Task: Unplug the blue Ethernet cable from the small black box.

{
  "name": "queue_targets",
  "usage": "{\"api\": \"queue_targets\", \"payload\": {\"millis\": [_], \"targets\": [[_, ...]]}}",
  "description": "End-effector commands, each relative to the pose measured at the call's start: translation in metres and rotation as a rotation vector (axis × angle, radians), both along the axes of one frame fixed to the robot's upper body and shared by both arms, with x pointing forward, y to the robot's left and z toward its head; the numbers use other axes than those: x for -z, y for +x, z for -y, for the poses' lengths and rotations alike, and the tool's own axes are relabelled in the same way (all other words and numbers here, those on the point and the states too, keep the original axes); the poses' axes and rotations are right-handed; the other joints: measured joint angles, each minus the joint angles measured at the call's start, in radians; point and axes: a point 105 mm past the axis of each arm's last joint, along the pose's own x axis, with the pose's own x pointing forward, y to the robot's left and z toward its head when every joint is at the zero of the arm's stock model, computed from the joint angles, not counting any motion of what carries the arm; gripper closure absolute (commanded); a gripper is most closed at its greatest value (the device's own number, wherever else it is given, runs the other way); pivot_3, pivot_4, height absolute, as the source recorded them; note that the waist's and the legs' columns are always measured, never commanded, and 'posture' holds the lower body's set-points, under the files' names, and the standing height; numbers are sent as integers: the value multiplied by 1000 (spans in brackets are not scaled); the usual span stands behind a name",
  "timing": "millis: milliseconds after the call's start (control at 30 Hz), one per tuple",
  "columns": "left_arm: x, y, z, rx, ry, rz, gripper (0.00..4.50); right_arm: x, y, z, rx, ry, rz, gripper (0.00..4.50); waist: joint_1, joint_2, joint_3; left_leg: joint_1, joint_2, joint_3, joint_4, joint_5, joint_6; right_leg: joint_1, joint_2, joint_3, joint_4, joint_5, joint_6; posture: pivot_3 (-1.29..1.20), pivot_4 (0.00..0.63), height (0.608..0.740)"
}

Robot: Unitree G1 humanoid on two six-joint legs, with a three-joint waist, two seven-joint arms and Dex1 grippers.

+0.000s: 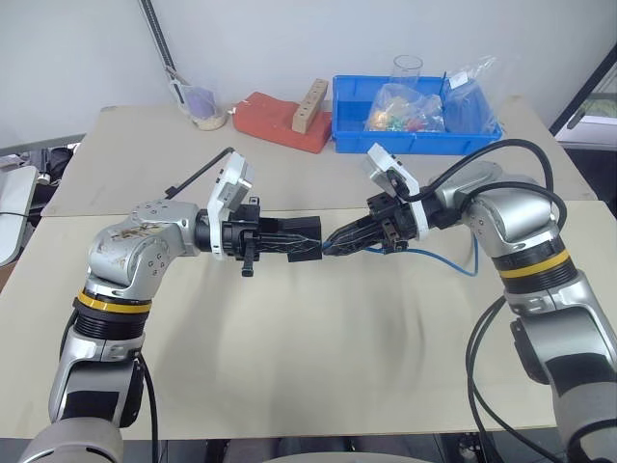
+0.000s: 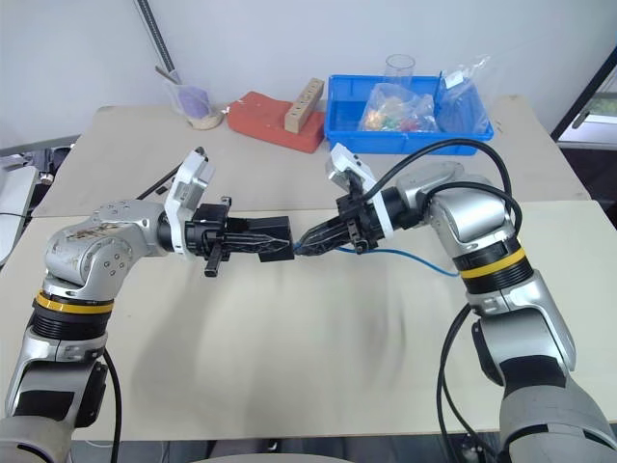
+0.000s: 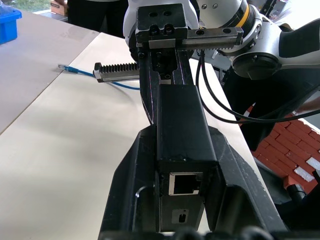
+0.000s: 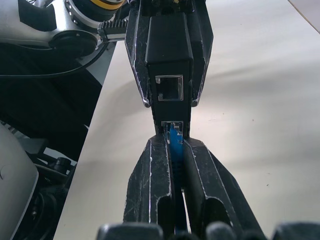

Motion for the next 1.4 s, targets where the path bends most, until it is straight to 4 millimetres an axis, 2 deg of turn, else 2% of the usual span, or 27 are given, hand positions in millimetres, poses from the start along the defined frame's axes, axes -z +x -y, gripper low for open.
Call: {"api": "queue_targets", "payload": {"millis": [33,200,300,333,400,567,733,800,933,1133,1233,1300,1400], "targets": [[-9,-7,1,28,-7,43,3907,-21,-3,-4,-49,40,67,4462,0,0,0,0,0,0,0,0,0,0,0,0,0,0,0,0,150,740],[-8,-9,2,28,-5,45,3907,-13,0,7,-50,-12,136,4462,0,0,0,0,0,0,0,0,0,0,0,0,0,0,0,0,150,740],[-9,-13,-8,-2,0,47,3907,-2,10,51,65,-90,146,4462,7,0,0,0,0,0,0,0,0,0,0,0,0,0,0,0,150,740],[-8,-14,-14,-25,3,41,3907,8,12,65,105,-128,160,4462,10,0,0,0,0,0,0,0,0,0,0,0,-1,0,0,0,150,740],[-3,-15,-23,-69,8,30,3907,27,18,77,175,-175,198,4462,12,0,0,0,0,0,0,0,0,1,-1,0,-4,0,0,0,150,740],[14,-10,-36,-201,14,47,3907,72,39,78,349,-212,356,4462,-8,0,0,2,1,2,-1,0,1,0,1,2,-2,0,0,0,150,740],[21,-5,-38,-288,-8,70,3907,86,39,72,379,-210,415,4462,2,0,0,1,1,2,-1,0,0,-2,0,2,-1,0,0,0,150,740],[24,-1,-40,-340,-16,83,3907,88,35,72,389,-197,401,3544,9,0,0,0,0,2,-1,0,0,-2,-1,2,-1,0,0,0,150,740],[30,8,-48,-430,-25,102,3907,76,30,72,394,-160,404,2208,15,0,0,1,0,2,0,0,0,-1,-1,2,-2,0,0,0,150,740],[46,32,-73,-640,-28,152,3907,17,12,55,404,28,404,83,16,0,0,1,1,1,-1,0,0,-1,0,2,-2,0,0,0,150,740],[59,53,-89,-805,-46,200,3907,-9,-4,37,403,157,414,35,18,0,0,1,1,1,-1,0,0,-1,-1,2,-2,0,0,0,150,740],[71,67,-98,-914,-43,243,3907,-11,-12,27,416,192,424,35,24,0,0,1,0,1,-1,0,0,-1,-1,2,-1,0,0,0,150,740],[83,81,-103,-1008,-45,278,3907,-7,-13,23,465,196,441,35,32,-1,0,1,0,1,-1,0,0,-1,-1,1,-2,0,0,0,150,740]]}}
